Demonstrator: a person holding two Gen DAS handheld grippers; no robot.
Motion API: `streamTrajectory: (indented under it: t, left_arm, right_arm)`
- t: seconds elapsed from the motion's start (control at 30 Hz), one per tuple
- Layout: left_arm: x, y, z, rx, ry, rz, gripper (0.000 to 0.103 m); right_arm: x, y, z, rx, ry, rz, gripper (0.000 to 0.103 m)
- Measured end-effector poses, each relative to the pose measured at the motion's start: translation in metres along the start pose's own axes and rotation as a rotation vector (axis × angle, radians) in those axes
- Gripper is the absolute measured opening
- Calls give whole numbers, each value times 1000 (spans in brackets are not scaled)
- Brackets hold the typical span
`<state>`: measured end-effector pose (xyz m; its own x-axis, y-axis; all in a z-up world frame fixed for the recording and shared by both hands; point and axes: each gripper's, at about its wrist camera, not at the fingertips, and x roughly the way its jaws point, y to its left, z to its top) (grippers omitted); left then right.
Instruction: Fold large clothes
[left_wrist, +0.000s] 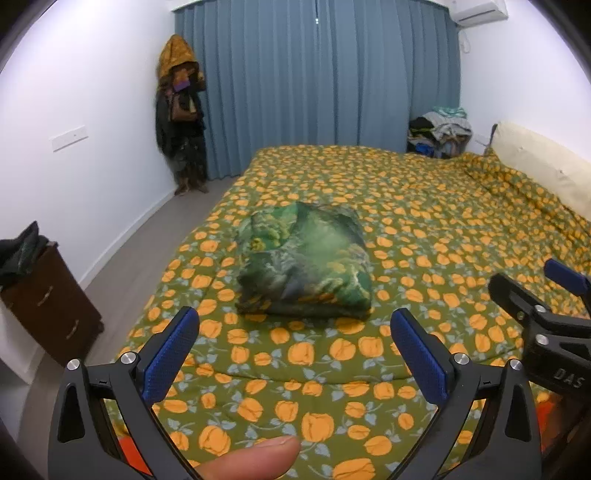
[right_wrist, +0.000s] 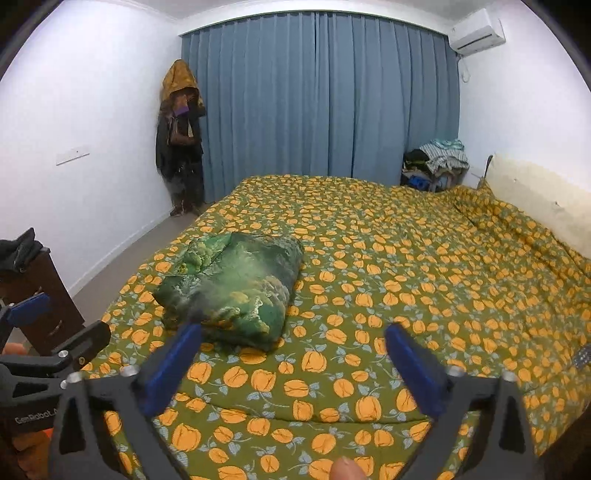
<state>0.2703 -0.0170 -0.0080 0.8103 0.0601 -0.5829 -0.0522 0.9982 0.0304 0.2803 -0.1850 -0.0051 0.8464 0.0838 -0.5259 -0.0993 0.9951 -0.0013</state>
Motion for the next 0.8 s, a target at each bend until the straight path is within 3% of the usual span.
streamTrajectory:
  t: [0.13, 0.8]
  left_arm:
    - [3, 3, -2, -3, 9, 32, 103]
    - [8, 13, -3, -39, 51, 45, 103]
  right_arm:
    - [3, 2, -4, -7, 29, 4, 103]
    - [5, 17, -7, -27, 100, -3, 103]
